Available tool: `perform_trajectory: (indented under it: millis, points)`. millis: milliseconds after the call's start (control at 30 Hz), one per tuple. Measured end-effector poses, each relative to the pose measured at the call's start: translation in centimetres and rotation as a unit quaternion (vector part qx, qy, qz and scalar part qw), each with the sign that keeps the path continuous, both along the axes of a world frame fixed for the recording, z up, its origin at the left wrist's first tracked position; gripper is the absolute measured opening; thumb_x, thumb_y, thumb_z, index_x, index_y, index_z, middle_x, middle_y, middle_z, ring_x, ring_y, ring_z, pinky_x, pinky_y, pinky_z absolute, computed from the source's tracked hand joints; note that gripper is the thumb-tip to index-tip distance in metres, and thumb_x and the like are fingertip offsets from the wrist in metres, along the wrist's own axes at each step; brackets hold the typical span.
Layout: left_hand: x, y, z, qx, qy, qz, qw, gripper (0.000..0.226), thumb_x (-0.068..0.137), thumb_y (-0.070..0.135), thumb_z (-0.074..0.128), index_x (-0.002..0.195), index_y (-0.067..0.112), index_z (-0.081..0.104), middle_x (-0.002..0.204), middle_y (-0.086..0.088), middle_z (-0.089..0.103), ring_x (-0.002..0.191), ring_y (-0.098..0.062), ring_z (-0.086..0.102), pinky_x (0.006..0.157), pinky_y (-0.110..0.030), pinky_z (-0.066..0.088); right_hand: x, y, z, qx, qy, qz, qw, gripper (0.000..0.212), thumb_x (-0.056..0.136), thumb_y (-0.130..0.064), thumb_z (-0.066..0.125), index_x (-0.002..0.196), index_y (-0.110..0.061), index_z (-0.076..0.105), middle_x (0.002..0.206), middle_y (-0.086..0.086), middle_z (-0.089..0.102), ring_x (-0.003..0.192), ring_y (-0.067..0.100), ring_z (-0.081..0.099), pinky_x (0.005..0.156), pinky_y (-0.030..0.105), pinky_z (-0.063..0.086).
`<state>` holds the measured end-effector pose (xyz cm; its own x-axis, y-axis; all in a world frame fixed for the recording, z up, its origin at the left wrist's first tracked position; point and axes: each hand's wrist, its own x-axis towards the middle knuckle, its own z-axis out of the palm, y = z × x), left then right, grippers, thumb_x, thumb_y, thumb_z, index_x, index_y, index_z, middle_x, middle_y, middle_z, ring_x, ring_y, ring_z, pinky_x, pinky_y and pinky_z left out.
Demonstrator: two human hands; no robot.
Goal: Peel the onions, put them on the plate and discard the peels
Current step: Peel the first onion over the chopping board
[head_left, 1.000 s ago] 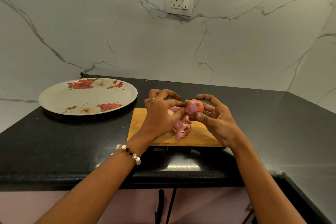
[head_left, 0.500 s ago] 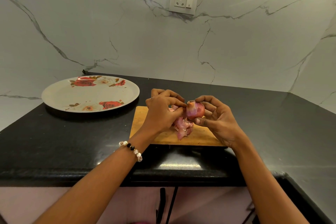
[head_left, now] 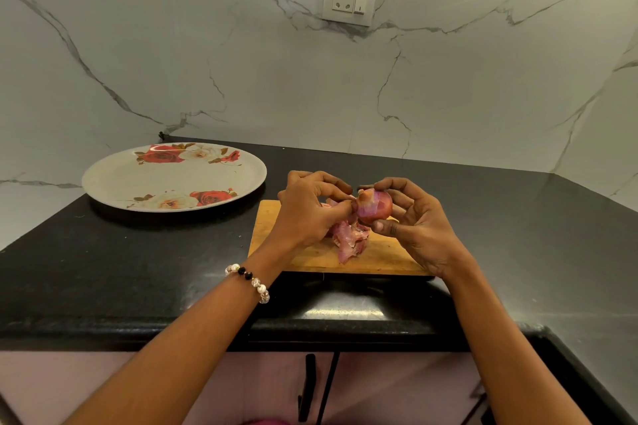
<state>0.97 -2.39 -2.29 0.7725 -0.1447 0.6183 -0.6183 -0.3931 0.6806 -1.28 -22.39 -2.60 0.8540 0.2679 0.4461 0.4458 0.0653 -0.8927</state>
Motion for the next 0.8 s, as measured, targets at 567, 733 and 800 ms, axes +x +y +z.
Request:
perform_trajectory:
  millis: [567,733,800]
  points:
    - [-0.74,-0.59,-0.04,0.054,-0.061,0.043,0.996,0.010,0.073,0.028,0.069,0.066,0.024,0.063,0.103,0.009,0.051,0.102,-0.009,0.036,0.082,-0.033,0.023,-0.08,0.19,0.04,-0.023,0.009,0.005,1.000,0.070,0.055,-0.037,0.096,0.115,-0.020,0.063,0.126,0.013,0.065,0.119,0.033,0.062,0.091,0.042,0.058]
    - [-0.69,-0.66,-0.05,0.072,-0.049,0.045,0.995,0.013,0.070,0.034,0.057,0.070,0.022,0.063,0.110,0.010,0.045,0.105,-0.007,0.034,0.083,-0.031,0.021,-0.16,0.18,0.09,-0.011,0.014,0.008,1.000,0.070,0.056,-0.036,0.096,0.115,-0.019,0.063,0.124,0.013,0.066,0.118,0.033,0.063,0.087,0.039,0.059]
    - [-0.66,-0.61,0.04,0.075,-0.047,0.053,0.995,0.012,0.069,0.034,0.056,0.071,0.024,0.062,0.111,0.009,0.045,0.107,-0.009,0.034,0.084,-0.031,0.021,-0.19,0.07,0.12,0.001,0.018,0.017,1.000,0.069,0.057,-0.033,0.096,0.116,-0.017,0.063,0.126,0.015,0.065,0.119,0.034,0.062,0.087,0.039,0.059]
